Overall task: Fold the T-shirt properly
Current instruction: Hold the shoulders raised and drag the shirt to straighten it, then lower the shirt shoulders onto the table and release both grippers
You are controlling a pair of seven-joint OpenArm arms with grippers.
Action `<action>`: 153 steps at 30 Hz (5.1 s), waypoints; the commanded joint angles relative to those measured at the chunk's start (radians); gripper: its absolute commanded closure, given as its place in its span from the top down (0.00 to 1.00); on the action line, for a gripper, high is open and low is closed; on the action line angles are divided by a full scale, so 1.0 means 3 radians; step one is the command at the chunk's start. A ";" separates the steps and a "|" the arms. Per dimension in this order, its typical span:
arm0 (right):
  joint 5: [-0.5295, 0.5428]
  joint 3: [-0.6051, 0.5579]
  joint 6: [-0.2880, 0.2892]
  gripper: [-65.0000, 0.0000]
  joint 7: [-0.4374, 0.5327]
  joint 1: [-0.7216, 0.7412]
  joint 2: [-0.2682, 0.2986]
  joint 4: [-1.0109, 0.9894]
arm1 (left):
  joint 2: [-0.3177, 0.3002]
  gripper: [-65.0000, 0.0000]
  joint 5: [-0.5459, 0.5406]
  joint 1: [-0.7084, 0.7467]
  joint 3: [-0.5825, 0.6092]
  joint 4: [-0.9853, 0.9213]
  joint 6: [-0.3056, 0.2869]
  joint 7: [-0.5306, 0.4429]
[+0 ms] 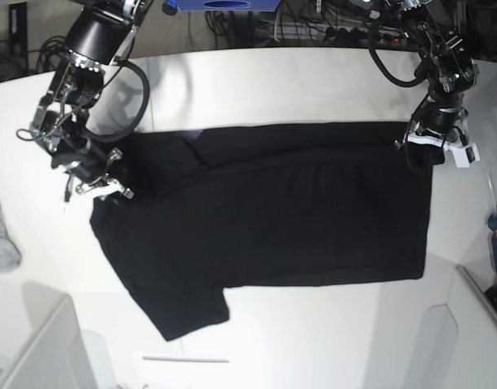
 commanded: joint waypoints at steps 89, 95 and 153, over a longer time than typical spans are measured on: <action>-0.0183 0.0827 -0.0375 0.45 0.0452 -0.0308 -0.0173 -0.0476 | 0.0133 0.68 -0.0047 0.0185 -0.0608 -0.0500 -0.0344 -0.0071; -0.0183 0.0848 -0.0375 0.45 0.0457 -0.0308 -0.0178 -0.0486 | 0.0133 0.68 -0.0042 0.0042 -0.0542 -0.0541 -0.0339 -0.0071; -0.0157 0.0863 -0.0375 0.00 0.0728 -0.1479 -0.0291 0.0690 | -0.0128 0.00 -0.0062 0.1111 -0.0281 -0.0147 -0.0355 -0.0071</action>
